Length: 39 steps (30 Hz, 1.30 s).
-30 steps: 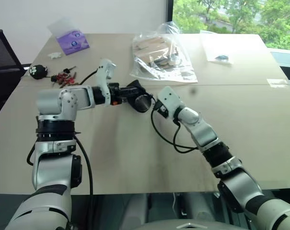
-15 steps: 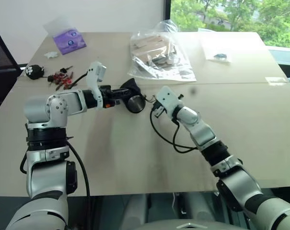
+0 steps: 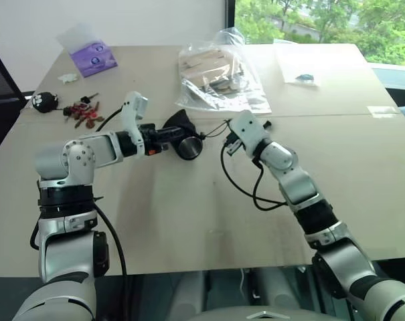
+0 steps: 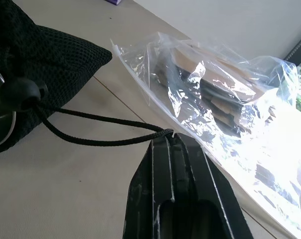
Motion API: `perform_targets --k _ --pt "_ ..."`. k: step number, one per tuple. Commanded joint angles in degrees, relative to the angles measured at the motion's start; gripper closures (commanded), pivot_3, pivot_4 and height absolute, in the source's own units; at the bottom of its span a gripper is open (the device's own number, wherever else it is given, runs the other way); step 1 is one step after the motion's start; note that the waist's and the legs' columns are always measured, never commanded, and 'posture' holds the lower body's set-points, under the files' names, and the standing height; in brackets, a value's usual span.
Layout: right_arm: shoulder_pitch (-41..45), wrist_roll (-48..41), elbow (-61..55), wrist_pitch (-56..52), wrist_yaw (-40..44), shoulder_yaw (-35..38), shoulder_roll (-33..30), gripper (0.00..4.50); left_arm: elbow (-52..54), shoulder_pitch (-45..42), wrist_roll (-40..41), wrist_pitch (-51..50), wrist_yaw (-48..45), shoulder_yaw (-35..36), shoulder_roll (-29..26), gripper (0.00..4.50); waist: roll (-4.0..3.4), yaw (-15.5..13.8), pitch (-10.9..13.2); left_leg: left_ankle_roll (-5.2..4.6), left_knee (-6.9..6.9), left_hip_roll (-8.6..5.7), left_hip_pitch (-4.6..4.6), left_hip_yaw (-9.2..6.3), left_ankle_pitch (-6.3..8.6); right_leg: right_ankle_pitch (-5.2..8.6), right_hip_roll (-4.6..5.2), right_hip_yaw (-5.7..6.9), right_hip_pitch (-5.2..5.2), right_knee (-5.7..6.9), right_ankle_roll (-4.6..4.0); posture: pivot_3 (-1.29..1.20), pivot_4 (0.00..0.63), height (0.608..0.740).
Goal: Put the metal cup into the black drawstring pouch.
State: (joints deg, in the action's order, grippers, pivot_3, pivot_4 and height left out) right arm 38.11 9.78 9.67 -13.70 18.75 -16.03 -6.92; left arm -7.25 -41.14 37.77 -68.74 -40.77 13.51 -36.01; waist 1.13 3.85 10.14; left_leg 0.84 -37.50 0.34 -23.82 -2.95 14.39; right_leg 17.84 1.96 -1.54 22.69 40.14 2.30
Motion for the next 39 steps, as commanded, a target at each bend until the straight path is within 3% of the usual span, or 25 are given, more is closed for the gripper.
perform_targets --k 1,19,26,35,39 --pt "-0.7 -0.7 -5.7 -1.5 0.7 1.9 -1.0 4.45 1.8 -0.3 0.8 0.8 0.2 1.6 -1.0 4.50 0.00 0.0 0.0 0.00 0.00 0.00 0.00 0.00 0.00 0.00 0.00 0.00 0.00 0.00 0.00 0.00 0.150 0.740" --pt "-5.1 -1.0 -14.3 -6.0 1.9 2.5 -4.3 4.45 -1.6 -2.9 0.0 2.4 -0.6 -0.5 -1.7 4.50 0.00 0.0 0.0 -0.01 -0.30 -0.01 0.01 0.03 0.00 0.00 -0.02 -0.04 0.01 0.33 0.00 0.00 0.150 0.740" --pt "0.5 -1.6 -17.1 -4.7 -1.2 6.6 -3.9 4.45 3.2 -1.4 2.6 1.0 -0.5 0.3 0.0 4.50 0.00 -0.1 0.0 -0.02 -0.65 -0.01 -0.01 0.04 0.01 0.00 -0.03 -0.07 0.02 0.63 0.00 0.00 0.150 0.740" --pt "9.2 -4.0 -18.3 -3.4 -2.7 10.2 -3.1 4.45 9.5 3.3 10.0 -3.1 3.5 7.6 2.5 4.50 0.00 0.0 0.0 -0.02 -0.69 0.02 0.00 0.03 0.01 0.00 -0.01 -0.09 0.02 0.69 0.00 0.00 0.150 0.740" --pt "11.7 -5.2 -18.0 -2.5 -2.9 10.8 -2.9 4.50 12.8 3.7 15.2 -4.7 4.8 11.3 3.0 3.28 0.00 -0.2 0.0 -0.02 -0.69 0.02 -0.01 0.01 0.01 0.00 0.01 -0.08 0.02 0.69 0.00 0.00 0.150 0.740"
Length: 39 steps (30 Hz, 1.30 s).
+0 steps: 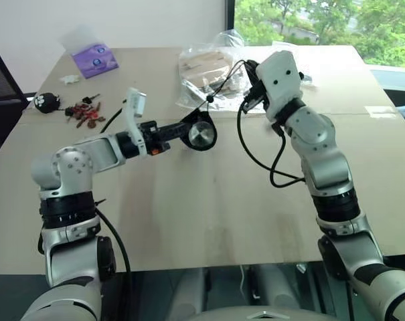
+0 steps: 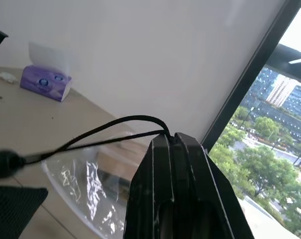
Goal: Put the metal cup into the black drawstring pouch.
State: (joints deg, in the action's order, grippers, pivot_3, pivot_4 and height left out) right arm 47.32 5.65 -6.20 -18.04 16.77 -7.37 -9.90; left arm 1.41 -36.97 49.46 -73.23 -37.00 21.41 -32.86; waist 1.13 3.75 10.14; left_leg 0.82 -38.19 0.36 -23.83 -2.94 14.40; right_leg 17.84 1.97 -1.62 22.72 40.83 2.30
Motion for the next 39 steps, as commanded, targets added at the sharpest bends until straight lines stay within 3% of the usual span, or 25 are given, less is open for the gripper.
perform_targets --k 1,2,10,15,36,39 --pt "3.0 -1.2 -2.0 2.0 -0.9 2.2 0.1 4.50 4.6 -0.5 2.8 0.9 2.1 3.4 -0.2 2.74 0.00 -0.2 0.0 0.00 0.00 0.00 0.00 -0.01 0.00 0.00 0.00 0.01 0.00 0.00 0.00 0.00 0.150 0.740" --pt "3.5 -1.4 -2.1 2.0 -0.7 2.3 0.1 4.50 5.6 -0.5 2.6 2.2 2.1 3.1 -0.6 2.34 0.00 -0.3 0.0 0.00 0.00 0.00 0.00 -0.01 0.00 0.00 0.01 0.01 -0.01 0.00 0.00 0.00 0.150 0.740" --pt "7.4 -3.4 -4.1 0.5 0.5 2.9 -0.4 4.50 13.6 -0.5 -5.0 16.5 0.3 -5.5 -2.6 2.34 0.00 -0.7 0.0 0.00 0.01 -0.01 0.00 0.02 0.00 0.00 0.01 0.00 -0.01 -0.02 0.00 0.00 0.150 0.740" --pt "8.8 -4.0 -4.7 -0.7 0.8 2.2 -0.3 4.50 12.8 -4.4 -4.8 18.8 0.1 -9.5 0.4 2.34 -0.01 -1.3 0.0 0.00 0.02 -0.01 0.00 0.04 0.00 0.00 -0.04 -0.01 -0.01 -0.02 0.00 0.00 0.150 0.740" --pt "8.0 -2.9 -11.1 -6.2 0.6 -0.2 -0.9 4.50 -6.2 -17.5 -12.5 33.2 -4.7 -17.2 12.6 2.34 -0.01 -1.3 0.0 -0.01 0.02 -0.04 -0.03 0.06 0.00 0.00 -0.07 -0.01 0.00 -0.05 0.00 0.00 0.150 0.740" --pt "8.0 -2.9 -11.8 -6.8 0.6 -0.1 -1.1 4.50 -8.2 -18.2 -13.3 34.6 -5.4 -17.6 13.7 3.14 -0.01 -1.3 0.0 -0.02 0.02 -0.04 -0.03 0.05 0.00 0.00 -0.07 0.00 0.00 -0.05 0.00 0.00 0.150 0.740"
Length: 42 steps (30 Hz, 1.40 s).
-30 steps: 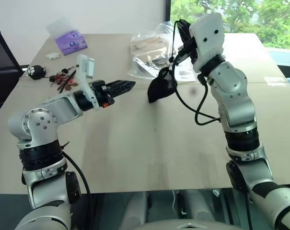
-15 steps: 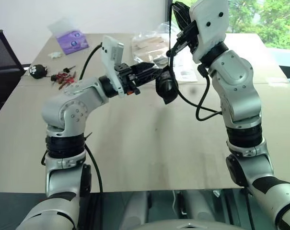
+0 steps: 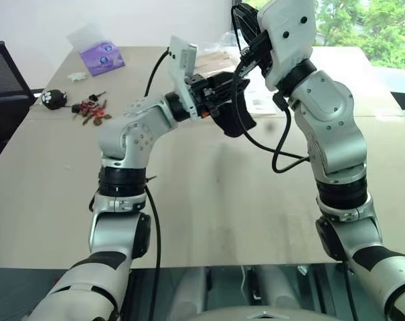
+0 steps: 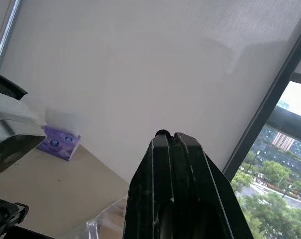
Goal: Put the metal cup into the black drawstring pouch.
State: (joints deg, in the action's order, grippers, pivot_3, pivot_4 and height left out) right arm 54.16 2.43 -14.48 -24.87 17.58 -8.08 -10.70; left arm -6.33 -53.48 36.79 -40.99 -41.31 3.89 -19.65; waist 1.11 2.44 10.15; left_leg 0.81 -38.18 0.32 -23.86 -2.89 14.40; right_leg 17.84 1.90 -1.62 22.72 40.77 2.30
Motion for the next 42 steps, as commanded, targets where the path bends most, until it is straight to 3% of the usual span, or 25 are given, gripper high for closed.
perform_targets --k 1,3,6,11,13,22,29,32,42 --pt "1.2 0.4 -3.7 -0.1 -0.3 0.6 -0.4 4.50 -1.0 -1.9 -0.9 2.7 -1.2 -0.1 0.9 3.65 0.00 0.0 0.0 0.00 0.00 0.00 0.00 0.00 0.00 0.00 0.00 0.00 0.00 0.00 0.00 0.00 0.150 0.740" --pt "1.2 0.6 -4.0 -0.3 -0.4 0.5 -0.5 4.50 -2.1 -2.0 -2.0 3.7 -1.6 -0.4 1.4 4.43 0.00 0.0 0.0 0.00 0.01 0.00 0.00 0.00 0.00 0.00 0.00 0.00 0.00 -0.01 0.00 0.00 0.150 0.740" --pt "1.0 1.1 -4.6 -0.9 -0.5 0.6 -0.7 4.50 -2.2 -1.6 -1.3 2.5 -3.1 0.1 0.6 4.43 0.00 0.1 0.0 0.00 0.01 0.00 0.00 0.01 0.00 0.00 0.00 -0.01 0.00 -0.01 0.00 0.00 0.150 0.740" --pt "0.4 1.5 -5.0 -1.6 -0.9 1.0 -1.1 4.50 2.5 0.9 1.6 -0.9 -6.6 1.1 -2.6 2.99 -0.01 0.1 0.0 0.00 0.04 0.02 0.00 -0.01 0.00 0.00 -0.01 0.00 0.01 -0.01 0.00 0.00 0.150 0.740" --pt "0.3 1.5 -5.2 -1.7 -1.0 1.2 -1.3 4.50 3.2 1.1 2.3 -2.0 -6.8 1.8 -3.5 1.94 0.00 0.1 0.0 0.00 0.04 0.02 0.00 -0.01 0.00 0.00 -0.01 0.00 0.01 -0.02 0.00 0.00 0.150 0.740" --pt "0.5 1.4 -4.8 -1.5 -1.0 1.1 -1.0 4.50 4.7 0.8 3.5 -3.3 -4.1 3.5 -3.8 1.94 0.00 0.0 0.0 0.00 0.02 0.01 0.00 -0.02 0.00 0.00 0.00 0.01 0.01 -0.02 0.00 0.00 0.150 0.740" --pt "-0.2 1.0 -3.1 -1.3 -2.1 2.0 -0.3 4.50 10.5 2.5 15.0 -13.6 -8.0 7.3 -8.1 1.94 -0.01 0.3 0.0 0.00 0.04 0.04 0.00 -0.03 0.00 0.00 -0.01 0.00 0.01 -0.02 0.00 0.00 0.150 0.740" --pt "-0.3 0.8 -2.2 -0.9 -2.5 2.5 -0.1 4.50 10.5 2.7 12.5 -11.6 -6.1 6.4 -8.8 1.94 -0.01 0.1 0.0 0.00 0.03 0.03 0.01 -0.02 0.00 0.00 0.00 0.00 0.00 -0.02 0.00 0.00 0.150 0.740" --pt "0.4 0.2 -4.0 -1.9 -1.8 1.6 0.5 4.50 3.8 -0.8 -0.4 1.9 0.4 1.5 -2.4 1.94 -0.01 -0.1 0.0 0.00 0.05 -0.01 0.00 -0.01 0.00 0.00 0.01 0.00 0.00 -0.04 0.00 0.00 0.150 0.740"
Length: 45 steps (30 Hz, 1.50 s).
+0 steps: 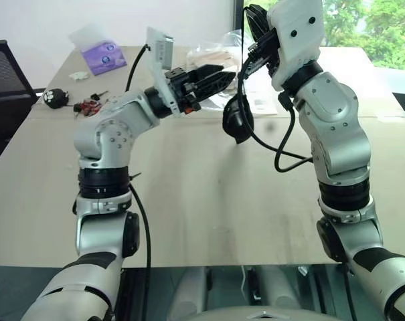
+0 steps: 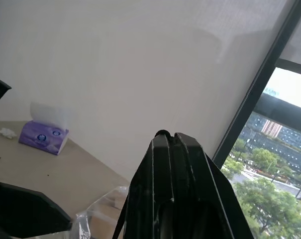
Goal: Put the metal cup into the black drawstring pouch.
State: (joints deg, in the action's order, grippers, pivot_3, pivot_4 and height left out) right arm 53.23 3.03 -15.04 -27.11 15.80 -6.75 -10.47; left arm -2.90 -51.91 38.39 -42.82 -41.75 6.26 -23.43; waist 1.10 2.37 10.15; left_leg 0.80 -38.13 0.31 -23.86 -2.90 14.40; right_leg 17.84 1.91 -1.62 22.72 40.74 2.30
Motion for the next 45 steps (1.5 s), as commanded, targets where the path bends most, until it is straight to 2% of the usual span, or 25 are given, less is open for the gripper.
perform_targets --k 1,8,11,14,15,23,32,38,42,45 --pt "1.4 -0.4 -3.5 0.2 0.0 0.2 0.4 4.50 -0.2 -2.6 -2.8 4.8 1.1 -1.1 1.9 1.94 0.00 0.0 0.0 0.00 0.01 0.01 0.00 0.00 0.00 0.00 0.00 0.00 0.00 0.00 0.00 0.00 0.150 0.740" --pt "1.9 -0.3 -4.7 -0.7 0.0 -1.2 1.4 4.50 -4.7 -4.8 -6.5 9.6 -0.9 -3.0 4.1 1.94 0.00 0.1 0.0 0.00 0.01 0.01 0.00 0.01 0.00 0.00 -0.01 0.00 0.01 0.00 0.00 0.00 0.150 0.740" --pt "2.2 -0.1 -5.2 -1.3 -0.2 -1.3 1.7 4.50 -5.9 -5.0 -7.1 10.5 -1.7 -3.0 4.4 2.74 0.00 0.0 0.0 0.00 0.00 0.00 0.00 0.01 0.00 0.00 -0.01 0.00 0.01 0.00 0.00 0.00 0.150 0.740" --pt "2.4 0.0 -5.6 -1.7 -0.4 -1.0 1.8 4.50 -6.4 -4.9 -7.3 10.8 -2.3 -3.0 4.5 4.09 0.00 0.0 0.0 0.00 0.00 0.00 -0.01 0.00 0.00 0.00 0.00 0.01 0.01 -0.01 0.00 0.00 0.150 0.740" --pt "2.5 0.1 -5.6 -1.8 -0.6 -0.8 1.8 4.50 -6.6 -4.7 -7.4 10.9 -2.5 -3.0 4.5 4.31 0.00 0.1 0.0 0.00 0.00 0.00 -0.01 0.00 0.00 0.00 -0.01 0.01 0.01 -0.01 0.00 0.00 0.150 0.740" --pt "5.4 0.5 -3.1 -1.8 -5.2 4.4 1.2 4.50 -10.7 -1.2 -11.9 13.4 -3.7 -4.3 2.4 4.31 0.00 0.1 0.0 0.00 0.00 0.00 -0.01 0.00 0.00 0.00 -0.01 0.01 0.01 -0.01 0.00 0.00 0.150 0.740" --pt "8.0 2.5 5.0 3.0 -11.5 12.1 -5.7 4.50 -11.4 5.5 -16.0 12.9 -5.5 -5.9 -2.1 4.31 -0.01 0.0 0.0 0.00 0.02 0.00 -0.02 0.01 0.00 0.00 0.00 0.01 0.02 -0.01 0.00 0.00 0.150 0.740" --pt "5.8 3.2 6.7 3.7 -13.0 13.8 -9.6 4.50 -14.5 7.6 -20.9 14.2 -2.7 -7.8 -5.2 4.31 0.00 0.1 0.0 -0.01 0.03 0.00 -0.02 0.02 0.00 0.00 0.00 -0.01 0.02 -0.01 0.00 0.00 0.150 0.740" --pt "3.2 3.2 5.0 2.8 -12.7 14.2 -10.8 4.50 -16.1 5.6 -23.5 15.9 1.3 -7.5 -5.6 4.31 0.00 0.0 0.0 -0.02 0.02 0.01 -0.02 0.03 0.01 0.00 0.00 -0.01 0.02 -0.01 0.00 0.00 0.150 0.740" --pt "-1.2 3.1 2.0 1.5 -11.7 15.8 -13.0 4.50 -14.4 3.5 -27.0 20.1 1.2 -10.9 -5.7 4.31 0.00 -0.2 0.0 -0.02 0.02 0.00 -0.05 0.00 0.01 0.00 0.00 0.02 0.02 -0.03 0.00 0.00 0.150 0.740"
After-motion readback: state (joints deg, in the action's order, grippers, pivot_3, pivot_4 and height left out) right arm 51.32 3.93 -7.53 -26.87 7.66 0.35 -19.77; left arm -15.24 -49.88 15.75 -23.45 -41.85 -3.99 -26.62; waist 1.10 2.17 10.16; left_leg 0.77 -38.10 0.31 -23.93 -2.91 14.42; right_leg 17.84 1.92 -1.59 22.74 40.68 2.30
